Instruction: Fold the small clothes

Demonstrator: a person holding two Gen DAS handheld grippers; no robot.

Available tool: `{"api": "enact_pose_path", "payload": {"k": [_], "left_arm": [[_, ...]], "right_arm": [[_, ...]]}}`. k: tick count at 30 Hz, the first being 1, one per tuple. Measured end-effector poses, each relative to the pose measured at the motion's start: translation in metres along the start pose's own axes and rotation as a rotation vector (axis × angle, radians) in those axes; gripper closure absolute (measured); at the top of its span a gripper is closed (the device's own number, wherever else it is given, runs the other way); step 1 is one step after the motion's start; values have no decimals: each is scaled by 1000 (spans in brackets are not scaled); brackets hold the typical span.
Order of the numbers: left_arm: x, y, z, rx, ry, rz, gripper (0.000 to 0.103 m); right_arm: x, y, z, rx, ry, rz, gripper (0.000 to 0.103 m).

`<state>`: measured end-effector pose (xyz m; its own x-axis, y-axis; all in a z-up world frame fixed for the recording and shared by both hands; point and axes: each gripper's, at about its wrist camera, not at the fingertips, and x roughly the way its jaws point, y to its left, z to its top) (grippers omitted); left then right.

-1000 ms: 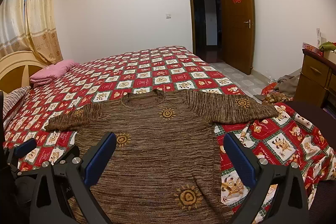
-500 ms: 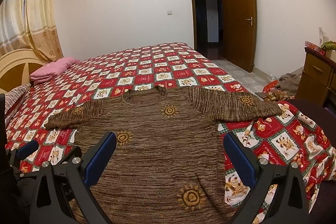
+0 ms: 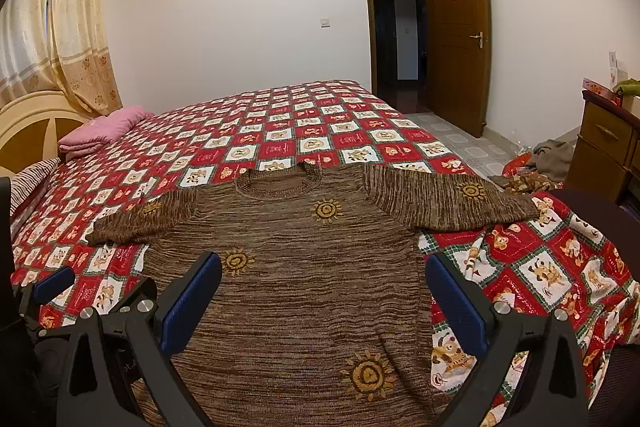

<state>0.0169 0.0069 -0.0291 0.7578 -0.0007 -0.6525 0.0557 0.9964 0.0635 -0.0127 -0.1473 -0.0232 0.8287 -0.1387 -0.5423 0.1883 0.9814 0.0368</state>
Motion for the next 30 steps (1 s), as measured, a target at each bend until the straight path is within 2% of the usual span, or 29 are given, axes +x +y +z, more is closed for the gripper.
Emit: {"api": "enact_pose_path", "payload": {"k": [12,30], "left_arm": [[12,-1,0,3,20,0,0],[53,5,16,0,56,24,0]], "right_arm": [[12,-2,0,5,23,-3,1],[59,6,23,-22,45,-27,1]]}}
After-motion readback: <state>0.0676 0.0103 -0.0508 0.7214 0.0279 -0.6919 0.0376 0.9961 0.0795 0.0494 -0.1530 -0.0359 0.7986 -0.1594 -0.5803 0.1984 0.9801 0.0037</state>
